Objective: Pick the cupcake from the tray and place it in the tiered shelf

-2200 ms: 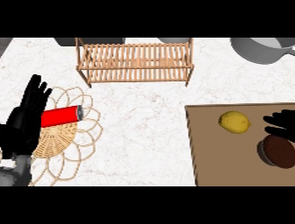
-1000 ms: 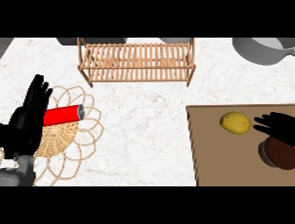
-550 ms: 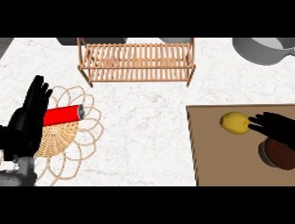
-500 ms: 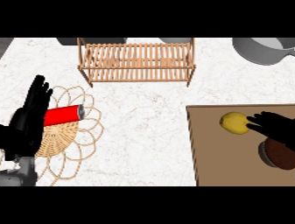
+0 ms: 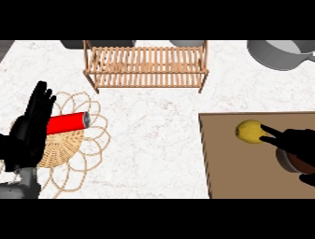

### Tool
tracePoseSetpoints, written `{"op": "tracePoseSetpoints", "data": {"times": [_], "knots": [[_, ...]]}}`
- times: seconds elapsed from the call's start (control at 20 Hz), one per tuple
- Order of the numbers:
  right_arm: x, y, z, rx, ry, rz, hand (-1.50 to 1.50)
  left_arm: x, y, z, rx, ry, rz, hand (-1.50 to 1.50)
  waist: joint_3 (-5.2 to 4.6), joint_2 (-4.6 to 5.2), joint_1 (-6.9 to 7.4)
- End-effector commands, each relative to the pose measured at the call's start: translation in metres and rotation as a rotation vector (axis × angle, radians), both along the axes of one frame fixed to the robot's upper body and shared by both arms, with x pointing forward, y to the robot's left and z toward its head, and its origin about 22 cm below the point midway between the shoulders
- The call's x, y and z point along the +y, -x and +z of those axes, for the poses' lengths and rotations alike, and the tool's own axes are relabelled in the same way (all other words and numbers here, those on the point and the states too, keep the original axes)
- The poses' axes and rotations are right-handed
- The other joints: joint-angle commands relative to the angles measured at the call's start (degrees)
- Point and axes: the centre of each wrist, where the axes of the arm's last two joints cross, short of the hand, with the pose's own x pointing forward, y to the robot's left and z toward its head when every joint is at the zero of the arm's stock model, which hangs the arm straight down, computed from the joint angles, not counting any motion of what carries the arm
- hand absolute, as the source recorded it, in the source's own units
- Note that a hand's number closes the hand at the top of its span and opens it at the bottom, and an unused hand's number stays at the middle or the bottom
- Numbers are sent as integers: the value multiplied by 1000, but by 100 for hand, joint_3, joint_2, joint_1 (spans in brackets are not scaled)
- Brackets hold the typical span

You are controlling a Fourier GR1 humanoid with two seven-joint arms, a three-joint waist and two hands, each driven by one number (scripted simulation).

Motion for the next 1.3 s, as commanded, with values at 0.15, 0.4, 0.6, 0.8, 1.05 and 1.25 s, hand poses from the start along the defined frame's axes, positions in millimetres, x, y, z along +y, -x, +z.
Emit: {"op": "tracePoseSetpoints", "data": {"times": [0.15,0.4,0.6,0.8,1.05,1.25], "knots": [[-6,4,-28,-80,10,118,150,-6,-8,5,5,4,-13,0,41,41,-12],[107,4,-52,-55,-63,-294,150,6,-2,6,6,-18,9,0,7,6,-4],[147,7,-55,-68,-83,-468,150,5,-3,7,2,-17,5,0,0,9,1],[188,6,-39,-87,-124,-555,150,-3,-5,8,0,0,-19,0,29,33,148],[225,11,-6,-133,-229,-634,150,-5,-6,2,16,-1,-46,0,34,30,262],[248,12,26,-199,-427,-764,150,-6,-7,13,-10,-5,-55,0,56,4,404]]}}
